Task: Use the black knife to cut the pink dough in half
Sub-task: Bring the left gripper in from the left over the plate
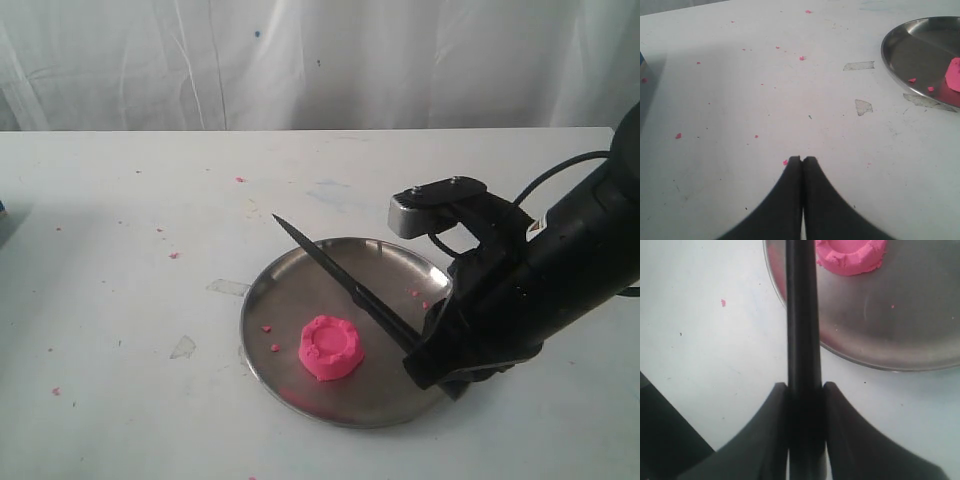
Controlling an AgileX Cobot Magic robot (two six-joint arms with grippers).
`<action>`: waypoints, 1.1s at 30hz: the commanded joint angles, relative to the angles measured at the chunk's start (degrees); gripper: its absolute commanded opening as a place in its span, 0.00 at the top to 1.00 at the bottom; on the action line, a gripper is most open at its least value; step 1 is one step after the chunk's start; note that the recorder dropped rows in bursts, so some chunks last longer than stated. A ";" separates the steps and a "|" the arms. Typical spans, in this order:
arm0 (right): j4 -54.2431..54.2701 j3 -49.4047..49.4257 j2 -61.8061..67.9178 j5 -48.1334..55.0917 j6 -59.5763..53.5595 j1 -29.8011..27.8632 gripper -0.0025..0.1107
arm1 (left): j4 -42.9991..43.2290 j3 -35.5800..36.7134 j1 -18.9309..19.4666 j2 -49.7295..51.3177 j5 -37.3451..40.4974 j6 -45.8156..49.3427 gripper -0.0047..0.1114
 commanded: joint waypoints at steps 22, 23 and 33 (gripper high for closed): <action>0.59 -0.27 -0.58 -3.04 0.18 0.13 0.98 | -8.82 0.31 0.20 -0.18 -51.33 8.18 0.96; 0.58 -0.27 -0.46 -3.18 0.18 0.13 0.98 | -8.82 0.08 0.20 -0.18 -49.97 10.65 0.96; 0.71 -0.27 -0.46 -4.93 0.18 0.13 0.98 | -5.39 -7.85 0.20 12.06 -46.26 11.72 0.96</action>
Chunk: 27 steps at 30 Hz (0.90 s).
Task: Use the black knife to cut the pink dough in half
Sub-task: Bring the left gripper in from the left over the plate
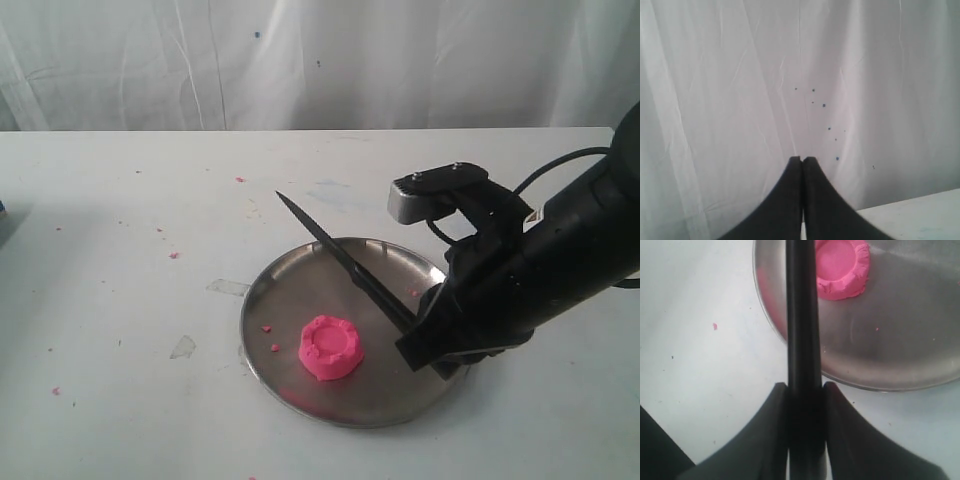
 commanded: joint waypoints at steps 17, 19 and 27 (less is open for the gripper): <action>-0.94 0.47 -0.36 -3.77 0.06 0.13 0.98 | 75.32 -14.41 -4.81 61.23 -22.48 -38.64 0.96; -3.82 0.47 -0.36 -3.70 0.41 0.13 0.98 | 78.43 -16.42 -8.53 66.58 -18.87 -38.64 0.96; -14.58 0.47 2.38 -1.05 2.04 0.13 0.98 | 76.34 -25.82 -11.27 78.28 -13.15 -38.38 0.96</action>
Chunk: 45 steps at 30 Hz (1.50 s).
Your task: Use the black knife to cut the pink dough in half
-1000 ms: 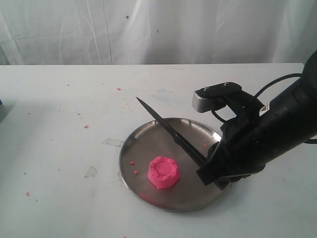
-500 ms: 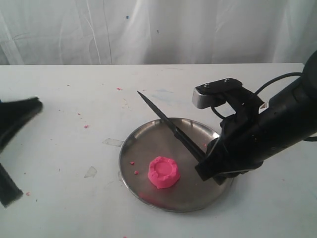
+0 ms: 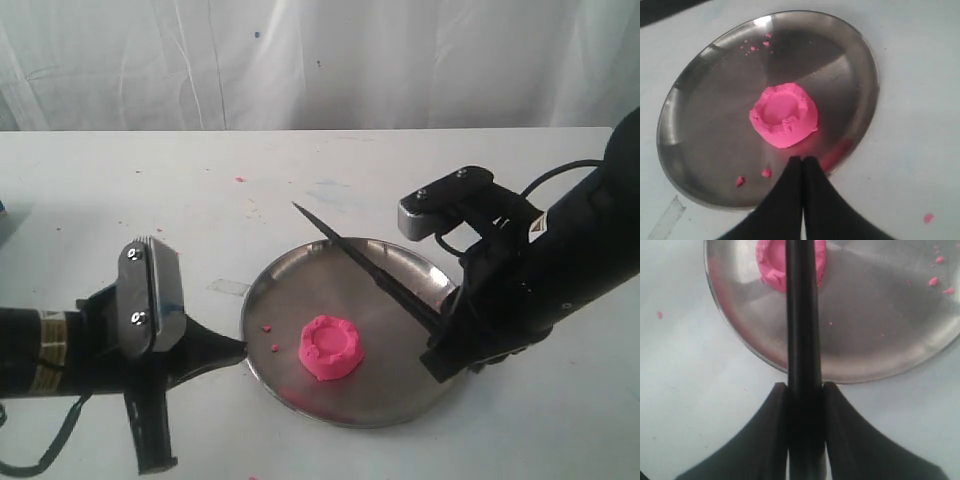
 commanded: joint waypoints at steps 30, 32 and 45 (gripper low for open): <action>-4.66 0.11 9.10 -3.75 -0.15 5.35 0.98 | -13.47 -16.90 -0.53 18.18 -10.76 5.06 0.96; -4.52 0.11 9.10 -3.75 -0.02 5.35 0.98 | -14.15 -17.64 -0.53 18.60 -10.76 5.49 0.96; -7.06 0.11 9.97 -5.69 -0.18 5.35 0.98 | -14.15 -26.92 -0.53 24.38 -10.68 5.42 0.96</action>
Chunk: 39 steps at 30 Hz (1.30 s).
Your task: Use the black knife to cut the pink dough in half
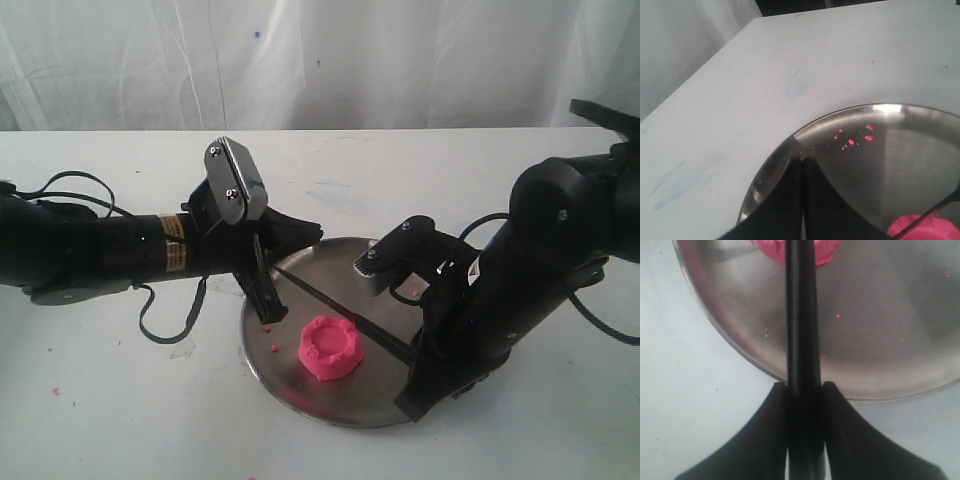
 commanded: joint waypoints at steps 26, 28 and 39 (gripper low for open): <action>-3.35 0.11 3.78 -2.17 -2.84 0.11 0.98 | 5.20 -4.62 -0.29 8.10 3.39 0.41 0.96; -3.35 0.11 3.78 -2.27 -2.71 0.11 0.98 | 5.20 -4.62 -0.29 8.14 3.50 0.41 0.96; -2.01 0.11 3.78 -0.41 -0.24 0.11 0.98 | 6.75 -4.62 -0.29 6.62 -0.26 0.17 0.96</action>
